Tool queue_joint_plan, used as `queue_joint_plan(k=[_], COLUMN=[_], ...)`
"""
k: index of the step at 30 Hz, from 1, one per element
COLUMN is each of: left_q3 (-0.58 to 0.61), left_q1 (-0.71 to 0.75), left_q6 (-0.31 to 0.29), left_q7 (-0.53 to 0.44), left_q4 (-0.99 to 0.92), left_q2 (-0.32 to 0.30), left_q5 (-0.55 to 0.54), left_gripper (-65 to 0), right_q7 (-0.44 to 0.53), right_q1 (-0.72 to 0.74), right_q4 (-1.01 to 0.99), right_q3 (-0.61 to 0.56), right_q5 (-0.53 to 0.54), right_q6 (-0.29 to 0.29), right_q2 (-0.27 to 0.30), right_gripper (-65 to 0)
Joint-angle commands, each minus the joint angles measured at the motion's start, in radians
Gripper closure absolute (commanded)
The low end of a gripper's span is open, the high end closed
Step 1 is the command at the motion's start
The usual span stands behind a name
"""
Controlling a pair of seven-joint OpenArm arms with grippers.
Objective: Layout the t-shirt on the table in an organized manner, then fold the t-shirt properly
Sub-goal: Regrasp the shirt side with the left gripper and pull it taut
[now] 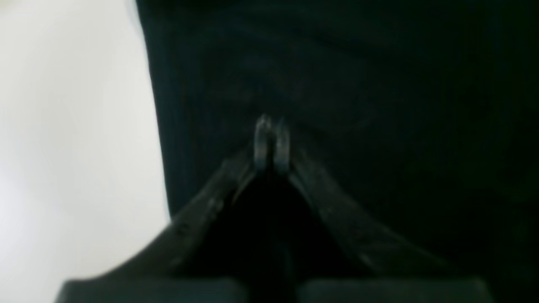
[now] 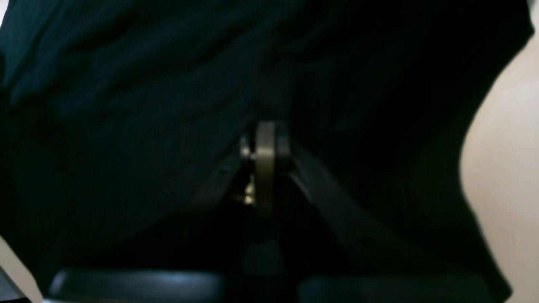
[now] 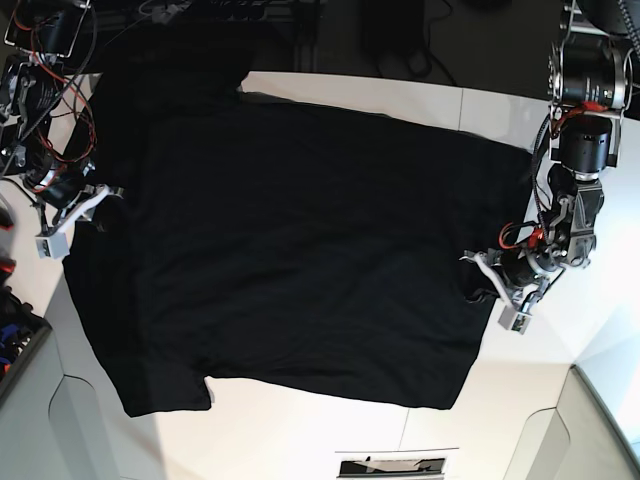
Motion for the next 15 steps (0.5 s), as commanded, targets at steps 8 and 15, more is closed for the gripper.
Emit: queue_joint_plan(k=[8, 15], left_q3=[-0.003, -0.003], left_q1=[0.014, 0.078], left_q6=[0.018, -0.077], left_q7=[0.037, 0.047], left_q4=[-0.068, -0.065], left_q2=[-0.087, -0.164], left_q5=[0.063, 0.003], left_gripper=[0.0, 0.0], right_q7=[0.039, 0.049], right_q1=[0.014, 0.014], right_q4=[0.019, 0.018], right_q3=[0.025, 0.025], right_q5=[0.017, 0.02], right_q6=[0.004, 0.004], right_q2=[0.014, 0.014], right_gripper=[0.0, 0.0])
